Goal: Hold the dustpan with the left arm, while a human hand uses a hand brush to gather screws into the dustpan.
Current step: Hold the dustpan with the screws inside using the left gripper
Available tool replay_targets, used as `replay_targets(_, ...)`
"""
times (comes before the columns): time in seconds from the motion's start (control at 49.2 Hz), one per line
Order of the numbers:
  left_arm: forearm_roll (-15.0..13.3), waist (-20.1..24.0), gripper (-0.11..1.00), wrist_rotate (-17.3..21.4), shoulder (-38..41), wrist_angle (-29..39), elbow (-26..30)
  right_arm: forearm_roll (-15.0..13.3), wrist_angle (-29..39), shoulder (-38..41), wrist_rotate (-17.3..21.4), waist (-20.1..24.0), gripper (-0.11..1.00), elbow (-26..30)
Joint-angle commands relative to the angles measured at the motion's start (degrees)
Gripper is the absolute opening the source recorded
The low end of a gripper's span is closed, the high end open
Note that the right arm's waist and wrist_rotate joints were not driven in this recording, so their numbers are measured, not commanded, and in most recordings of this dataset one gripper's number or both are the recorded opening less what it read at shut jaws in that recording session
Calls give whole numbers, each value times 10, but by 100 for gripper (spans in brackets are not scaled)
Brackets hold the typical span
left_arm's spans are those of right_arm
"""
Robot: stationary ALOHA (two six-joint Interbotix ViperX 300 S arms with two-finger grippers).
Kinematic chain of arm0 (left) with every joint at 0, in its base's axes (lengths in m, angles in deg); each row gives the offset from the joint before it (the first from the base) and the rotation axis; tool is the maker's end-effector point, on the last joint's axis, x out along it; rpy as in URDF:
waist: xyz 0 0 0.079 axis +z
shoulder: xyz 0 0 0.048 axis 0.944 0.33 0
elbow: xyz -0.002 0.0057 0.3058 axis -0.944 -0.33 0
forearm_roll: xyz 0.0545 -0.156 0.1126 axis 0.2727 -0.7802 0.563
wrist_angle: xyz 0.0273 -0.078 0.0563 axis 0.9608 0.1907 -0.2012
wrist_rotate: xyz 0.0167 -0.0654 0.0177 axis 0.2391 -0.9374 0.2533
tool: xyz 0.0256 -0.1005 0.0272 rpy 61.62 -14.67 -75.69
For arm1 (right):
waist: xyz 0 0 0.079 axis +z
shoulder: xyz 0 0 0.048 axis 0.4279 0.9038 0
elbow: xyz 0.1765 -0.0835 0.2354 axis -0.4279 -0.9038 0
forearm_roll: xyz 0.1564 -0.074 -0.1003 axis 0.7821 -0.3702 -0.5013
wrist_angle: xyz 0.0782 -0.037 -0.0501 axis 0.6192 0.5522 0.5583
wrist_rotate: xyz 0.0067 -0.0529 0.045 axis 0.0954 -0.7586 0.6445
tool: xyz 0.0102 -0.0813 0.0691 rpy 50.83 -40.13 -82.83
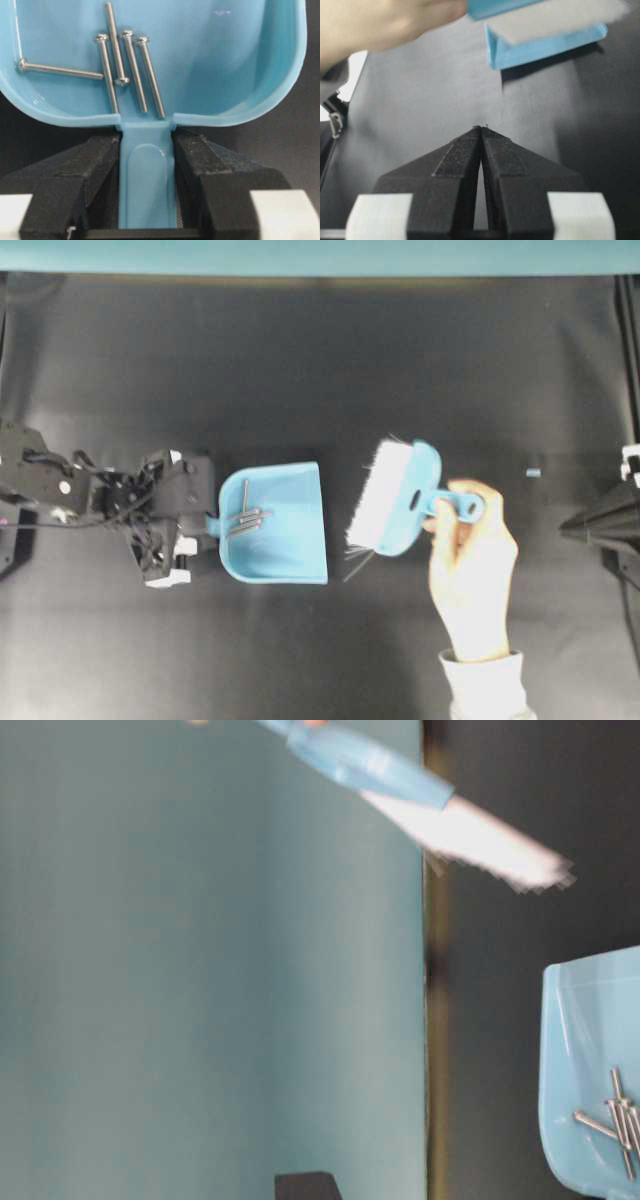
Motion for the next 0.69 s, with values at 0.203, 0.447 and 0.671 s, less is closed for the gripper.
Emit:
replay_targets(0.203,1,-9,31,11,-24,-16,-10,1,-3,2,0,0,0,2)
replay_targets(0.447,1,-18,31,16,-75,-13,-17,1,-3,1,0,0,0,3)
replay_targets(0.671,1,-20,31,34,-113,21,-19,1,-3,1,0,0,0,2)
